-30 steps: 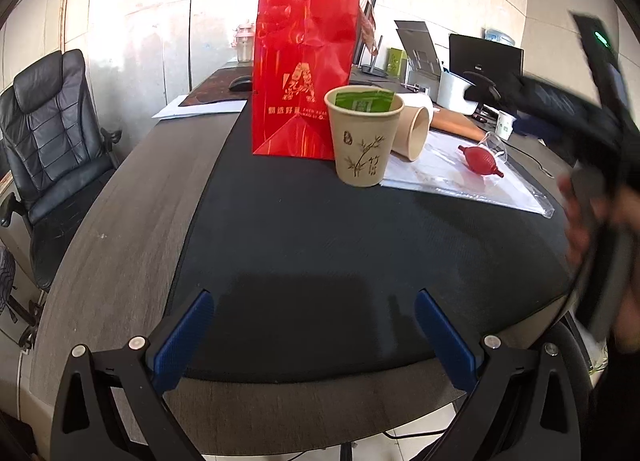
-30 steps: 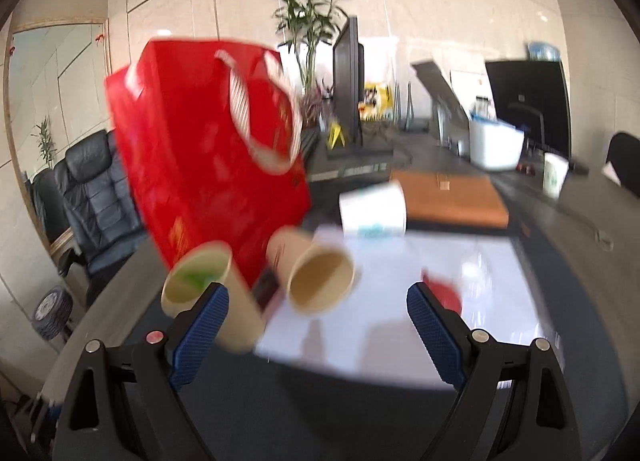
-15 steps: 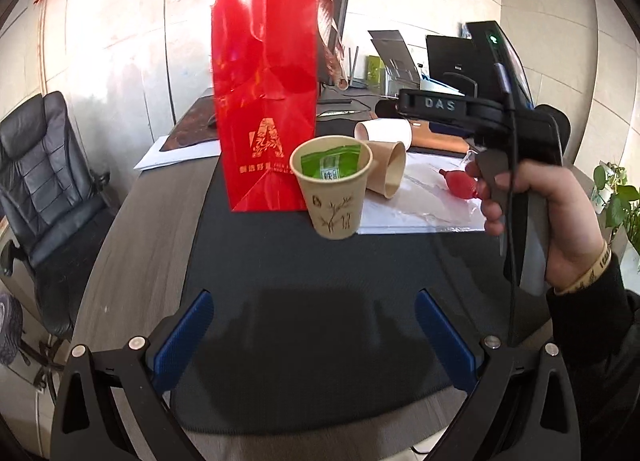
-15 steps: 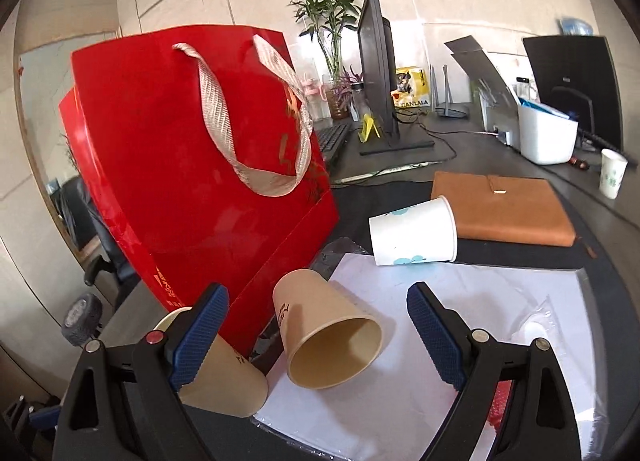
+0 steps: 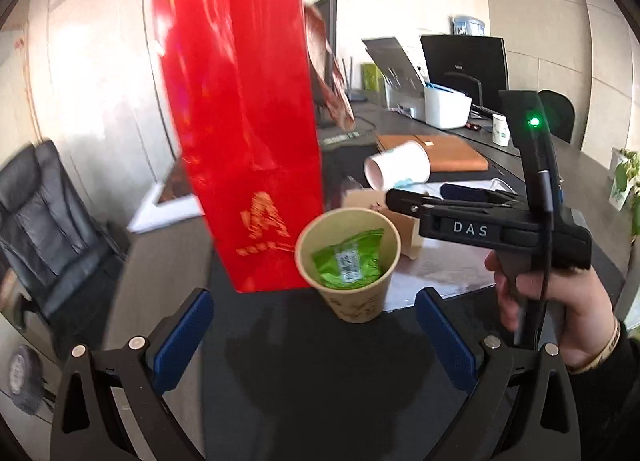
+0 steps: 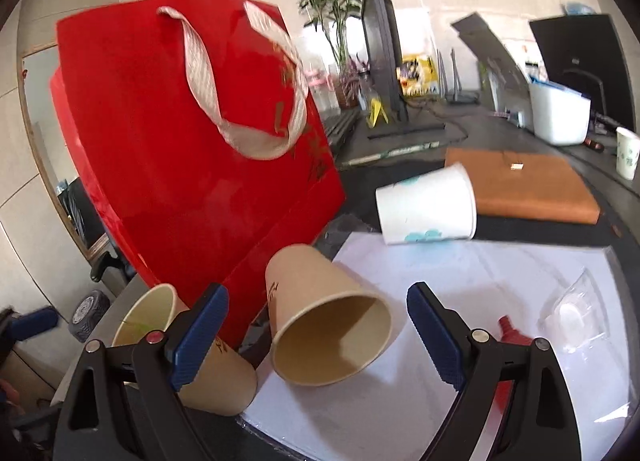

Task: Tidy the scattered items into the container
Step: 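Grasp the upright paper cup holding the green packet with the left tool, then grasp the tan paper cup lying on its side with the right tool, then lift the packet cup with the left tool while the right tool lifts the tan cup, then carry the packet cup with the left tool while the right tool carries the tan cup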

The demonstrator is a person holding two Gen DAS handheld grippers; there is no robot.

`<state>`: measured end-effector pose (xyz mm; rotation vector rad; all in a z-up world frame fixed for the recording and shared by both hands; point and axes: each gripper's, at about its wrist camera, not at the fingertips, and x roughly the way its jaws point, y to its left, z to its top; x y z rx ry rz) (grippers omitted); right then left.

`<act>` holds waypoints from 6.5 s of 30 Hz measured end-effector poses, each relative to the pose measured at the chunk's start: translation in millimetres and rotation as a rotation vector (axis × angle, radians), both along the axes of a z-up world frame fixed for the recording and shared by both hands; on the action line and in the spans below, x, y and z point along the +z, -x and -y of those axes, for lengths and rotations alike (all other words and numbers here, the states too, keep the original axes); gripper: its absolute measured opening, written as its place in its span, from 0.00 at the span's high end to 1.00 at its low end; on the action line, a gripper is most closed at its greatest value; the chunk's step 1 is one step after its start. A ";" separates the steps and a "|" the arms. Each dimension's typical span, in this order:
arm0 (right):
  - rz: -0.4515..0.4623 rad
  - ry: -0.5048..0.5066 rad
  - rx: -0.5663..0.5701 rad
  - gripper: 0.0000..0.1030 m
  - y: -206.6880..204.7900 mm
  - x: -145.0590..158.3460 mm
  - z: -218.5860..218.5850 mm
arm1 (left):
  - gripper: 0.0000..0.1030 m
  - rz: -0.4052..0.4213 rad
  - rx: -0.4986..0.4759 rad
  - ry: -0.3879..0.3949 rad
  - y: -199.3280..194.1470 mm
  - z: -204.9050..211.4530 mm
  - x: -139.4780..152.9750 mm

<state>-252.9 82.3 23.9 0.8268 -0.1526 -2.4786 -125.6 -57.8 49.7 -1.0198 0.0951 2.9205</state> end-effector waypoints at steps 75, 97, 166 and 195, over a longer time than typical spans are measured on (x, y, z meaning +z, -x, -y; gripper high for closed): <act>0.183 -0.264 0.012 0.13 43.4 -32.5 32.1 | 0.00 0.190 0.076 -0.050 95.7 -20.7 -74.8; 0.045 -0.108 -0.031 0.38 22.3 -9.6 11.6 | 0.33 0.065 0.047 -0.031 74.3 -22.1 -58.0; -0.037 -0.010 -0.030 0.37 -21.0 11.6 5.3 | 0.34 0.051 -0.012 -0.200 -60.9 51.6 32.5; -0.001 -0.258 0.018 0.37 -126.4 103.3 21.7 | 0.34 0.002 -0.063 -0.172 -90.2 62.4 85.5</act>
